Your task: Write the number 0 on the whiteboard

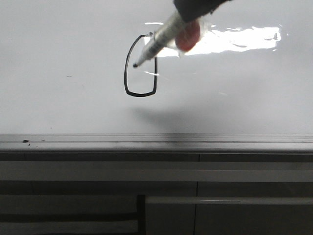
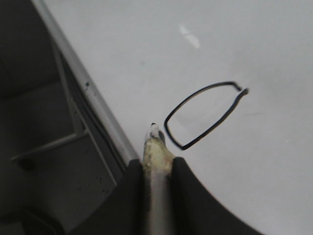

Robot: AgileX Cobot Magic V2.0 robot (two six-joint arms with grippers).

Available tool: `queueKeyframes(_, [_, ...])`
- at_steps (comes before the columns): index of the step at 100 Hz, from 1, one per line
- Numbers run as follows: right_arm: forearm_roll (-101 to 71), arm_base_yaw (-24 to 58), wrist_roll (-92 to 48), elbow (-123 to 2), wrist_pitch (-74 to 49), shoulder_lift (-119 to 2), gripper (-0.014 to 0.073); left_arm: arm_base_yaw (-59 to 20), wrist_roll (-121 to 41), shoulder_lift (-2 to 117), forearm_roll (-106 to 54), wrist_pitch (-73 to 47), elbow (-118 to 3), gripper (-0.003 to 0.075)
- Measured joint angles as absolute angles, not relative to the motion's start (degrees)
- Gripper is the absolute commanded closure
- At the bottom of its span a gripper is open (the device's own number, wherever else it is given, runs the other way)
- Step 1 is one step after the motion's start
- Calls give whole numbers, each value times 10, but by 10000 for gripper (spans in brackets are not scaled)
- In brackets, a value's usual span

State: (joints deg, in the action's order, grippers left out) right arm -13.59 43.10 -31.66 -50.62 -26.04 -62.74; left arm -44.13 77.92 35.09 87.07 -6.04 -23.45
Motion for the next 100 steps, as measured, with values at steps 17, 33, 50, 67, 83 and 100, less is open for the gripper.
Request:
queueKeyframes(17, [-135, 452, -317, -506, -300, -627, 669, -441, 684, 402, 878, 38, -234, 315])
queueKeyframes(33, [-135, 467, -317, -524, -323, -641, 669, -441, 623, 470, 888, 80, -234, 332])
queueKeyframes(50, [-134, 490, -317, -558, -333, -664, 669, -441, 610, 522, 889, 83, -247, 332])
queueKeyframes(67, [-135, 506, -317, -578, -335, -683, 669, -441, 607, 538, 890, 71, -266, 332])
queueKeyframes(83, [-152, 513, -317, -579, -326, -690, 669, -441, 607, 541, 890, 89, -271, 333])
queueKeyframes(100, [-156, 522, -318, -579, -314, -690, 669, -441, 607, 542, 890, 88, -271, 333])
